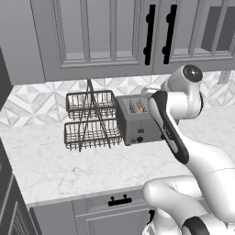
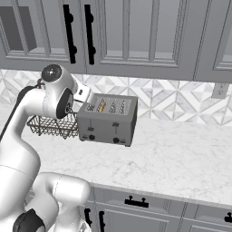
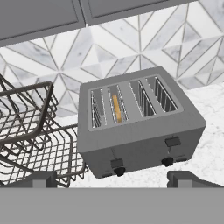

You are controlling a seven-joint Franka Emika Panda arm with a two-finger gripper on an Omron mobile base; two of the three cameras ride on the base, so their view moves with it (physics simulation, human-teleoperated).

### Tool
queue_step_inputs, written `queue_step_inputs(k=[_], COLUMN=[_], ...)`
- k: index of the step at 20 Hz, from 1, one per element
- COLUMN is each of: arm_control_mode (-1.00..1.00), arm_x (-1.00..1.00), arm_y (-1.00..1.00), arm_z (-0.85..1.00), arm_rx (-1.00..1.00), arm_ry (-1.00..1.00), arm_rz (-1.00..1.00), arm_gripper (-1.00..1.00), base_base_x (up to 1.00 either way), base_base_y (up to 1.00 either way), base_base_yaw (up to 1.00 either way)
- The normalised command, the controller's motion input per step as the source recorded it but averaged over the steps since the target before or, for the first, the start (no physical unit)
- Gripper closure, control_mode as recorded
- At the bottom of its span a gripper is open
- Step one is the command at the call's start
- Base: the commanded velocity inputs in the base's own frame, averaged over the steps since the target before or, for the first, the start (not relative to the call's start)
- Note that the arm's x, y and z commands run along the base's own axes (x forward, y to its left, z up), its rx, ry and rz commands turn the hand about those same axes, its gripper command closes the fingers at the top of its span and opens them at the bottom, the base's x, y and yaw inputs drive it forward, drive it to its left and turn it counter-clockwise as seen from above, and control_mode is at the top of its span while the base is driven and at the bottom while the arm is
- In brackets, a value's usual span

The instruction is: Start the toaster. Once the lever pops up, take the bread to the plate on the dining counter.

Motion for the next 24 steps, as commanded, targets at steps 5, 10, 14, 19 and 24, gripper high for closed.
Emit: queue_step_inputs(k=[5, 10, 14, 19, 24], arm_control_mode=[-1.00, -1.00, -1.00, -1.00, -1.00], arm_x=[0.00, 0.00, 0.00, 0.00, 0.00], arm_y=[0.00, 0.00, 0.00, 0.00, 0.00], arm_z=[0.00, 0.00, 0.00, 0.00, 0.00], arm_rx=[0.00, 0.00, 0.00, 0.00, 0.00], arm_ry=[0.00, 0.00, 0.00, 0.00, 0.00], arm_rz=[0.00, 0.00, 0.00, 0.00, 0.00], arm_gripper=[-1.00, -1.00, -1.00, -1.00, -1.00], base_base_x=[0.00, 0.00, 0.00, 0.00, 0.00], base_base_y=[0.00, 0.00, 0.00, 0.00, 0.00], base_base_yaw=[0.00, 0.00, 0.00, 0.00, 0.00])
